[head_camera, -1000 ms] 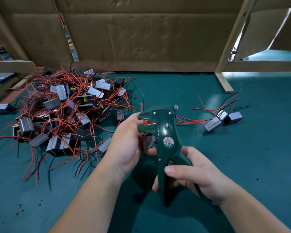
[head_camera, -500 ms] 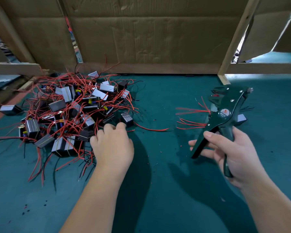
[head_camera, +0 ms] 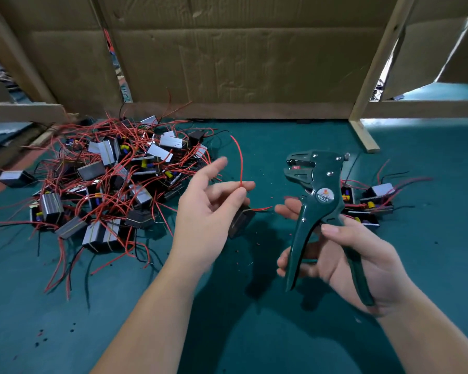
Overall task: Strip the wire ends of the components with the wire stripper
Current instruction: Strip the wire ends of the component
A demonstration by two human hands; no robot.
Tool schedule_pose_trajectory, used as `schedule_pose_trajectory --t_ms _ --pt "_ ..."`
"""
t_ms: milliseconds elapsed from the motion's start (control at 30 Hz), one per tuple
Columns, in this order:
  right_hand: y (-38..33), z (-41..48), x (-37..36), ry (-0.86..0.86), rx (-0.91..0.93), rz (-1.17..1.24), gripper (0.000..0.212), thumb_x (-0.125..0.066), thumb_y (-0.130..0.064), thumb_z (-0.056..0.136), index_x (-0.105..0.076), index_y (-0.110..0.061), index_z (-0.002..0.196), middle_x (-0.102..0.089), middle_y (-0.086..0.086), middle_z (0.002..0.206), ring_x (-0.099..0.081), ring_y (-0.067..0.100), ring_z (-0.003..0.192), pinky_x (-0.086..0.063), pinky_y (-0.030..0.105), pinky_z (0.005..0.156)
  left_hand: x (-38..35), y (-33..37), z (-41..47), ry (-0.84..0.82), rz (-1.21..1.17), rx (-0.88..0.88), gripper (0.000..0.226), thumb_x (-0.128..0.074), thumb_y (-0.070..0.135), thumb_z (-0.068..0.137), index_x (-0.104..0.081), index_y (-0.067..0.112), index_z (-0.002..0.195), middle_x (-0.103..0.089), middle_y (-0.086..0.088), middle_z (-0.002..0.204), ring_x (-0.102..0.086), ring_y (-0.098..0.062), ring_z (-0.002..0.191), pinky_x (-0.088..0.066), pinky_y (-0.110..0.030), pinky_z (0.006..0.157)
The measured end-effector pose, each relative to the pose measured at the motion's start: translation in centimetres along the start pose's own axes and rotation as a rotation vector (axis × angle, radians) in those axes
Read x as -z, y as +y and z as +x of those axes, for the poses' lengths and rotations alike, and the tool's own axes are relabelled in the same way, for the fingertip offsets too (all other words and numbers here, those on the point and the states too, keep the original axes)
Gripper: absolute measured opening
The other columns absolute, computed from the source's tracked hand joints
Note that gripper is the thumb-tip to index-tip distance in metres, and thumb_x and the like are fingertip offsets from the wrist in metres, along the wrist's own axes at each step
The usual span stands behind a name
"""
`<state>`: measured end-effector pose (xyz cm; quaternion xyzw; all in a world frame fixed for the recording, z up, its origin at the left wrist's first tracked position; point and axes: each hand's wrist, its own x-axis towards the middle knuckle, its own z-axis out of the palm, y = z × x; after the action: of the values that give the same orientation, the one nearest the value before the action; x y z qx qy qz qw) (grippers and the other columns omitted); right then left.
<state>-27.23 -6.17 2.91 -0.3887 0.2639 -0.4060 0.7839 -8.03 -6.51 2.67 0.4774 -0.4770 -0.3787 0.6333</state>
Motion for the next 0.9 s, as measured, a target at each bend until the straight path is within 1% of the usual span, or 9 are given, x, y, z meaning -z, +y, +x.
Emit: schedule_pose_trajectory --t_ms 100,233,333,433,567,633,700,800,900 --pt "-0.1 -0.1 0.0 -0.048 0.003 0.043 0.086 -0.090 -0.028 0.048 -0.059 0.001 0.123 -0.056 0.017 0.134 -0.063 0.045 0.070 -0.053 0.052 0.064 0.1 0.4 0.1 0.006 -0.124 0.041 0.022 -0.056 0.001 0.092 -0.065 0.019 0.100 -0.074 0.005 0.083 -0.066 -0.007 0.070 -0.054 -0.018 0.065" --pt "-0.2 -0.2 0.0 -0.098 0.018 0.041 0.078 -0.087 -0.029 0.054 -0.061 0.001 0.121 -0.056 0.020 0.132 -0.064 0.045 0.072 -0.053 0.054 0.068 0.3 0.8 0.3 -0.036 -0.501 0.142 0.018 -0.054 0.010 0.081 -0.064 0.013 0.096 -0.067 0.006 0.072 -0.063 -0.007 0.059 -0.054 -0.019 0.064" --pt "-0.2 -0.2 -0.1 -0.121 0.004 0.035 0.076 -0.086 -0.028 0.056 -0.061 0.000 0.122 -0.048 0.031 0.124 -0.063 0.047 0.073 -0.052 0.057 0.070 0.8 1.1 0.5 -0.081 -0.732 0.168 0.026 -0.051 0.005 0.079 -0.073 0.013 0.090 -0.059 0.005 0.068 -0.047 -0.003 0.046 -0.054 -0.022 0.067" --pt "-0.2 -0.3 -0.1 -0.212 0.007 0.058 0.075 -0.080 -0.028 0.064 -0.055 0.003 0.128 -0.037 0.037 0.127 -0.062 0.047 0.076 -0.050 0.057 0.074 1.3 1.5 0.6 -0.181 -0.933 0.195 0.025 -0.057 0.003 0.068 -0.074 0.010 0.083 -0.052 0.003 0.065 -0.035 -0.003 0.040 -0.049 -0.020 0.057" --pt "-0.6 -0.4 0.1 -0.397 0.022 0.192 0.068 -0.067 -0.024 0.081 -0.043 0.008 0.136 -0.044 0.027 0.138 -0.061 0.045 0.085 -0.047 0.058 0.081 1.5 1.7 0.5 -0.239 -1.142 0.238 0.019 -0.057 0.004 0.065 -0.069 0.007 0.079 -0.046 0.002 0.061 -0.020 -0.006 0.041 -0.042 -0.017 0.049" --pt "-0.5 -0.4 0.2 -0.386 0.031 0.177 0.070 -0.070 -0.024 0.079 -0.044 0.009 0.134 -0.044 0.029 0.137 -0.061 0.045 0.083 -0.047 0.059 0.079 1.6 1.6 0.5 -0.192 -1.217 0.271 0.017 -0.055 0.006 0.066 -0.067 0.007 0.078 -0.044 0.003 0.060 -0.019 -0.006 0.042 -0.039 -0.016 0.047" --pt "-0.3 -0.4 0.3 -0.287 0.056 0.070 0.076 -0.077 -0.025 0.070 -0.047 0.010 0.130 -0.046 0.030 0.136 -0.061 0.047 0.078 -0.048 0.059 0.073 1.8 1.5 0.6 -0.102 -1.258 0.288 0.017 -0.055 0.008 0.064 -0.066 0.007 0.076 -0.042 0.003 0.061 -0.020 -0.005 0.043 -0.038 -0.016 0.046" --pt "0.0 -0.3 0.5 -0.145 0.072 -0.088 0.070 -0.080 -0.021 0.061 -0.056 0.007 0.121 -0.046 0.041 0.127 -0.059 0.050 0.074 -0.047 0.062 0.070 2.3 1.4 0.9 0.065 -1.318 0.304 0.014 -0.056 0.007 0.062 -0.065 0.007 0.073 -0.040 0.003 0.058 -0.033 -0.006 0.043 -0.037 -0.016 0.045" --pt "-0.2 -0.4 0.3 -0.326 0.051 0.143 0.070 -0.073 -0.025 0.076 -0.045 0.009 0.131 -0.041 0.029 0.138 -0.059 0.048 0.084 -0.047 0.060 0.079 2.9 1.5 1.4 0.227 -1.327 0.307 0.013 -0.054 0.004 0.065 -0.062 0.008 0.074 -0.038 0.003 0.056 -0.038 -0.008 0.042 -0.037 -0.016 0.043"
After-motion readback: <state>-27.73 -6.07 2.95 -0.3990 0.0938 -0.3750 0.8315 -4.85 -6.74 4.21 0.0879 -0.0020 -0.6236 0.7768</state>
